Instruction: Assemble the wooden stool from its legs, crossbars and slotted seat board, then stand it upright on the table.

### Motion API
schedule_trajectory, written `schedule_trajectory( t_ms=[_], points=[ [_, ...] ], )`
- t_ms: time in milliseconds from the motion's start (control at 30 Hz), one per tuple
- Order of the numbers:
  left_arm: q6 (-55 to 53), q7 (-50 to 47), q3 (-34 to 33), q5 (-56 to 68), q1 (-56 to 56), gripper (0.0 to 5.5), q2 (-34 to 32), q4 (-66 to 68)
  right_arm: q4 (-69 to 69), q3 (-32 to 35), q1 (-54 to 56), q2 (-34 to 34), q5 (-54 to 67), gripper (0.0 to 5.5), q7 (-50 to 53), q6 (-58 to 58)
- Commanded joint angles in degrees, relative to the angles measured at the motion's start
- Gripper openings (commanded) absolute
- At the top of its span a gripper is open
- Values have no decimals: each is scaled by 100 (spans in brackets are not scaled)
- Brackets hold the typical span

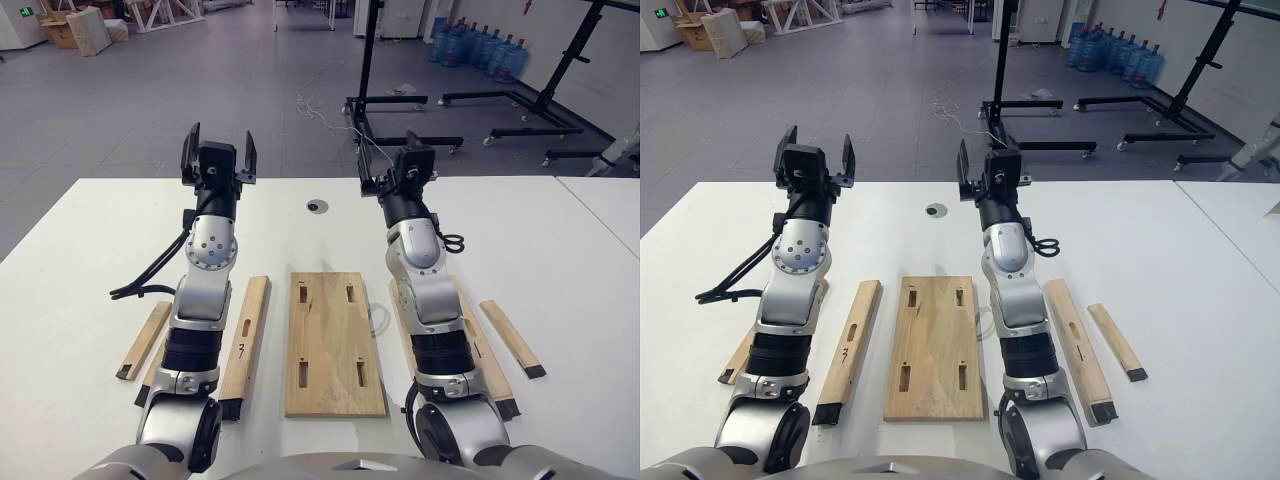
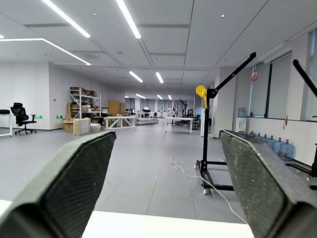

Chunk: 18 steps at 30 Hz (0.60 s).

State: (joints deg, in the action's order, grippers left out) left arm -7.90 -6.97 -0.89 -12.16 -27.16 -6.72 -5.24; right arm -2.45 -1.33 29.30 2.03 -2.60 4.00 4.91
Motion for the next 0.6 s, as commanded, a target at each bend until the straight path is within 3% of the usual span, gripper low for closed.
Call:
schedule_trajectory(
  t_ms=[33,600],
  points=[
    [-270,-20,-15,-73,9,395,15,-302,33,4,149,21,43,387,-26,42],
    [-134,152,-195,696,-282,395,317,18,-79,-96,-146,170,-84,387,236,84]
  ],
)
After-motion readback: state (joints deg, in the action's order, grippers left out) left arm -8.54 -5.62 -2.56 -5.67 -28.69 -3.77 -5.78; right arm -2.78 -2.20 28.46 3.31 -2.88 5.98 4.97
